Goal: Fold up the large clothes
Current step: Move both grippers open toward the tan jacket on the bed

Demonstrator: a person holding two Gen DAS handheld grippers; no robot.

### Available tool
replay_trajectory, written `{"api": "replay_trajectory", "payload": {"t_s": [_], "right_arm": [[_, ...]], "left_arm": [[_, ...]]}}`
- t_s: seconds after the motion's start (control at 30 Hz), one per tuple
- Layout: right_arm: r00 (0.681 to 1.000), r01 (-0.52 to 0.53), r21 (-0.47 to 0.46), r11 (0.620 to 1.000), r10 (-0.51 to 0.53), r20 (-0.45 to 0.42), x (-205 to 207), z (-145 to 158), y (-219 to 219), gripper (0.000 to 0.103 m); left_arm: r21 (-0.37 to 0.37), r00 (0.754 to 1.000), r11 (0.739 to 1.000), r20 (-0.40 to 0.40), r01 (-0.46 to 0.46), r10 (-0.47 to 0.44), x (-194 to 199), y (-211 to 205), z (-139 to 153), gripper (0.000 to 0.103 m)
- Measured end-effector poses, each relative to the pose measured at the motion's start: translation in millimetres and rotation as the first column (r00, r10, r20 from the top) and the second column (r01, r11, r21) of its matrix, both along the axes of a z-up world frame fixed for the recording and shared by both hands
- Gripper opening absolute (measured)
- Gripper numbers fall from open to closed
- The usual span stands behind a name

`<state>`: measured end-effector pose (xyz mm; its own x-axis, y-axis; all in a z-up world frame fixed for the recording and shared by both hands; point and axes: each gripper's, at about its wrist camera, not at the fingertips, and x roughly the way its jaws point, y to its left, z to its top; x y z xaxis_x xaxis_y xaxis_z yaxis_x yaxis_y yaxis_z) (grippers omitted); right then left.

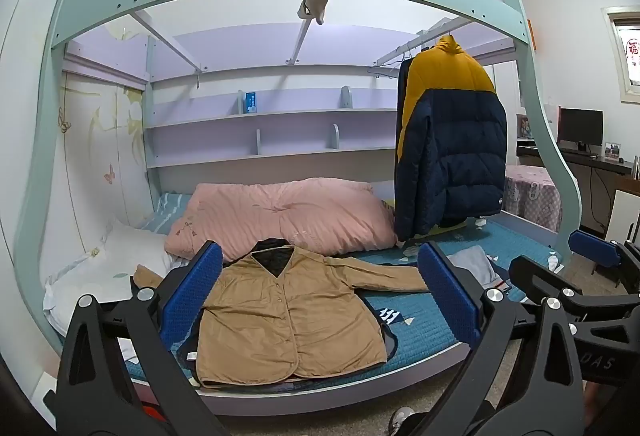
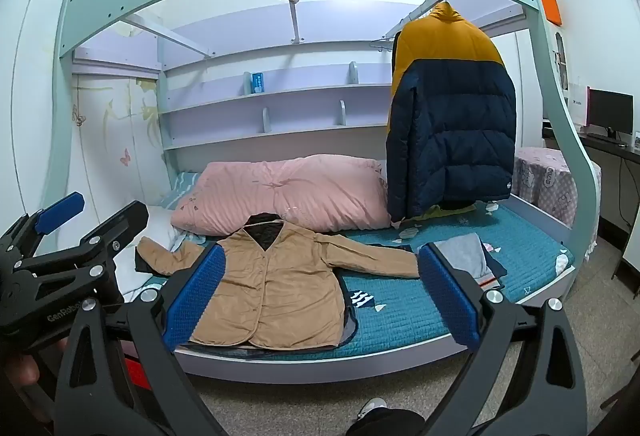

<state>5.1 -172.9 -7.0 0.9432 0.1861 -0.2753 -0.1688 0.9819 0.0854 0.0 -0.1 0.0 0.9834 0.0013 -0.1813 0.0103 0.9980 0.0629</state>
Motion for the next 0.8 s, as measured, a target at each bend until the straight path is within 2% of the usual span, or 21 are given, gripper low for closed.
{"api": "replay_trajectory", "payload": {"t_s": [0.7,0.8], "right_arm": [[1.000,-0.001,-0.002,1.000,0.001,-0.008,8,-2,-1,0.093],[1.000,-0.003,-0.007,1.000,0.003,-0.018,16,-6,1,0.093]], "left_arm": [[0.000,1.000,1.000,-0.009,-0.002,0.002,2,0,-1,0.098],[-0.003,1.000,1.000,-0.017,-0.004,0.004,11,4,-12,0.098]]}}
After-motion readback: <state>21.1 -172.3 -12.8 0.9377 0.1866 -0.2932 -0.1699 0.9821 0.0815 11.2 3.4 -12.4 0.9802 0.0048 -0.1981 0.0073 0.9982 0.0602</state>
